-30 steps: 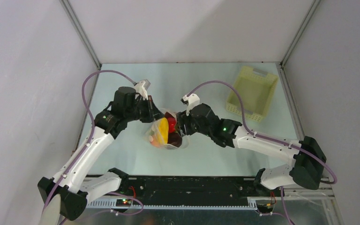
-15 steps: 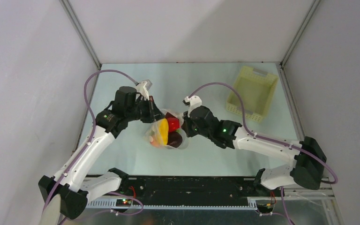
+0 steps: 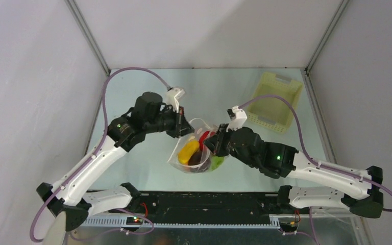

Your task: Place the food in the zip-top bag and seal the zipper

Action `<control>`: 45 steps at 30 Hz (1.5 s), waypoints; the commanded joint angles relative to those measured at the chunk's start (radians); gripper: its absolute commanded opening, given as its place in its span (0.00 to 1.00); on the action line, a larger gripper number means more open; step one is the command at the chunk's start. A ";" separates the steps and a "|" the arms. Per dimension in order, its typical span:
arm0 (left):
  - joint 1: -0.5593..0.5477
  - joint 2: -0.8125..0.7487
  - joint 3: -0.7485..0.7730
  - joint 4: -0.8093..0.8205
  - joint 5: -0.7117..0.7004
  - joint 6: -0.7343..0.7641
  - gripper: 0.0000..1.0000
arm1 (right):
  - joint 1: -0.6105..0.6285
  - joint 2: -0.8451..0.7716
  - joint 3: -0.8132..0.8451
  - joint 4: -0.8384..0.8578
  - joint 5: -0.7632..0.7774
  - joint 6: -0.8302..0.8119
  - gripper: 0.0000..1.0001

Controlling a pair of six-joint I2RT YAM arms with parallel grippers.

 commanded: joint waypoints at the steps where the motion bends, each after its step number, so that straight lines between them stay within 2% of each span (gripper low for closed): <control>1: -0.108 0.055 0.074 0.019 -0.074 0.071 0.00 | 0.036 -0.035 0.011 -0.053 0.196 0.157 0.01; 3: -0.146 0.080 0.066 0.054 -0.085 0.123 0.00 | 0.040 -0.037 0.012 -0.100 0.243 0.196 0.04; 6: -0.156 0.097 0.029 0.144 -0.043 0.219 0.04 | 0.039 -0.037 0.010 -0.159 0.273 0.230 0.12; 9: -0.156 0.102 -0.024 0.204 -0.002 0.296 0.06 | 0.037 -0.038 0.010 -0.227 0.279 0.271 0.14; 13: -0.157 0.119 -0.026 0.194 0.100 0.412 0.08 | 0.028 -0.042 -0.011 -0.244 0.285 0.287 0.17; 17: -0.156 0.136 -0.023 0.165 0.124 0.497 0.07 | -0.002 -0.050 -0.041 -0.199 0.227 0.270 0.17; 21: -0.157 0.157 -0.023 0.137 0.155 0.562 0.03 | -0.020 -0.047 -0.052 -0.164 0.184 0.226 0.20; 24: -0.153 0.160 -0.030 0.131 0.162 0.611 0.00 | -0.021 -0.065 -0.053 -0.105 0.139 0.040 0.29; 25: -0.151 0.162 -0.030 0.123 0.165 0.636 0.00 | -0.029 -0.074 -0.051 -0.092 0.087 -0.013 0.37; 28: -0.137 0.169 -0.017 0.100 0.199 0.678 0.00 | -0.060 -0.156 -0.053 -0.087 -0.074 -0.270 0.51; 30: -0.118 0.169 -0.012 0.096 0.239 0.699 0.00 | -0.090 -0.222 -0.053 -0.118 -0.168 -0.367 0.64; 31: -0.111 0.169 -0.012 0.095 0.250 0.708 0.00 | -0.111 -0.262 -0.054 -0.132 -0.192 -0.387 0.78; 33: -0.096 0.170 -0.008 0.088 0.270 0.724 0.00 | -0.155 -0.317 -0.055 -0.172 -0.230 -0.476 0.93; 34: -0.095 0.172 -0.007 0.082 0.276 0.730 0.00 | -0.190 -0.331 -0.056 -0.184 -0.264 -0.502 0.96; 36: -0.095 0.179 0.000 0.062 0.276 0.751 0.00 | -0.249 -0.362 -0.070 -0.172 -0.342 -0.599 0.99; 41: -0.093 0.199 0.017 0.020 0.268 0.779 0.00 | -0.439 -0.357 -0.079 -0.145 -0.555 -0.819 0.99; 43: -0.094 0.203 0.015 0.018 0.276 0.784 0.00 | -0.550 -0.354 -0.094 -0.163 -0.712 -0.954 0.99; 44: -0.094 0.205 0.015 0.018 0.280 0.789 0.00 | -0.635 -0.355 -0.111 -0.168 -0.875 -1.004 0.99; 45: -0.094 0.206 0.015 0.018 0.284 0.791 0.00 | -0.682 -0.353 -0.120 -0.165 -0.958 -1.071 0.99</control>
